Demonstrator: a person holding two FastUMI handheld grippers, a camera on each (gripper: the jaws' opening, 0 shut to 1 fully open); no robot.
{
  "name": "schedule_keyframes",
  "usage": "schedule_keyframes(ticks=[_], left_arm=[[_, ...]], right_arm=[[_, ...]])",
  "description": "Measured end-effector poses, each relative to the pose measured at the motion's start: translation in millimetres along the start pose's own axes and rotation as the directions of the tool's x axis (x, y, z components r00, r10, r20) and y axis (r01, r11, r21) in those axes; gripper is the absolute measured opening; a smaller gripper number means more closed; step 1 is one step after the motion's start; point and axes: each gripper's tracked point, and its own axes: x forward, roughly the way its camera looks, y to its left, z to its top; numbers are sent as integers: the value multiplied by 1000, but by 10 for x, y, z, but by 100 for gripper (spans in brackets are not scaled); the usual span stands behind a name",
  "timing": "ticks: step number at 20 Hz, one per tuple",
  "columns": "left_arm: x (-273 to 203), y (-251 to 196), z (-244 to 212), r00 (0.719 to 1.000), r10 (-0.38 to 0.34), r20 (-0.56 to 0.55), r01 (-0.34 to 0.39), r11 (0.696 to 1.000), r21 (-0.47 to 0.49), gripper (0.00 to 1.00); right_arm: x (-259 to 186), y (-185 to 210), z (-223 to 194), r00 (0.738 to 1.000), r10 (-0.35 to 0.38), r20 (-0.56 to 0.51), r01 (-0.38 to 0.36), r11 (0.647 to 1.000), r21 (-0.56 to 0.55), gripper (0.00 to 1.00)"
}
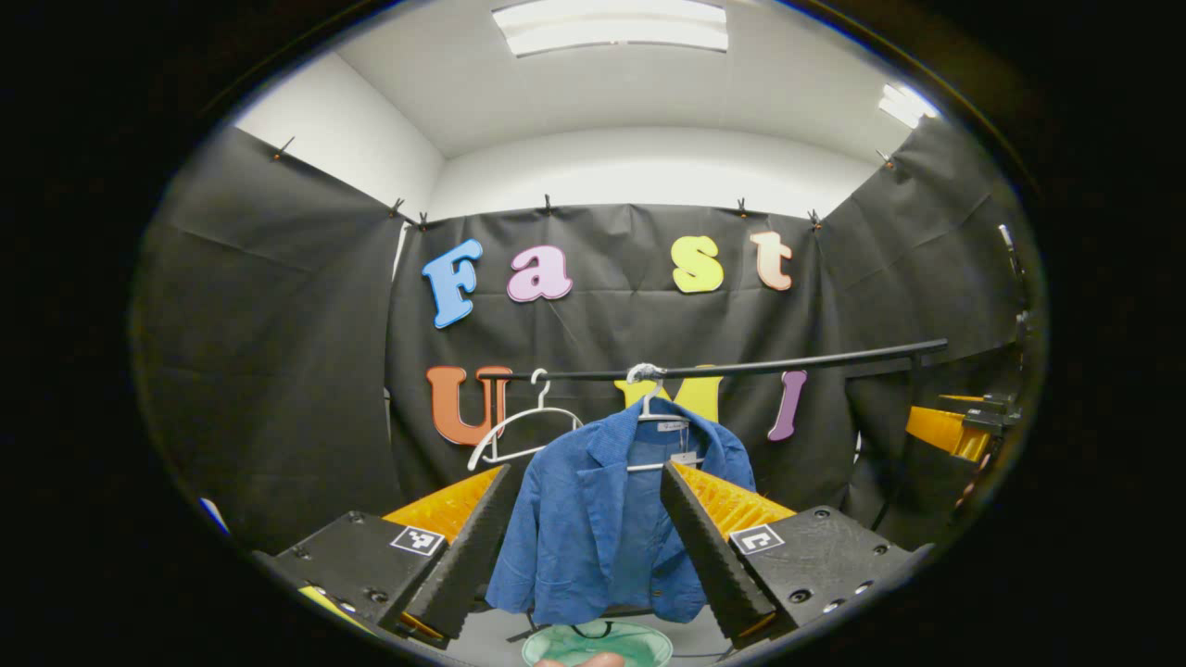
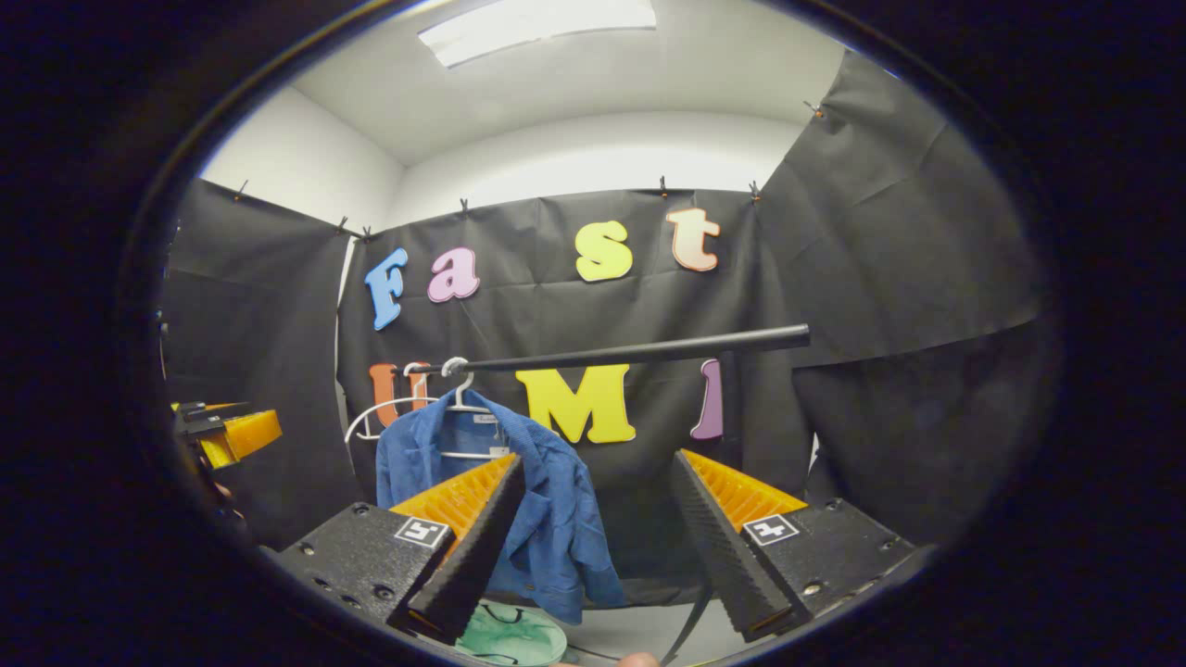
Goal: Grasp the clothes on the hanger with both hands and then place them into the laundry hamper below.
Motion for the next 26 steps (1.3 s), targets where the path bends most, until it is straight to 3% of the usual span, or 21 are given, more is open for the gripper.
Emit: schedule_keyframes(ticks=[12, 16, 26], left_arm=[[223, -38, -208, 996, -86, -23, 86, 996, 13, 100], [293, 134, -373, 995, -71, -65, 73, 997, 38, 97], [537, 378, -948, 979, -123, -162, 120, 992, -24, 97]], right_arm=[[109, 222, -410, 995, -50, -91, 49, 999, -14, 98], [227, 386, -650, 986, -45, -160, 48, 999, 11, 100], [464, 846, -1185, 968, -74, -240, 73, 997, -13, 98]])
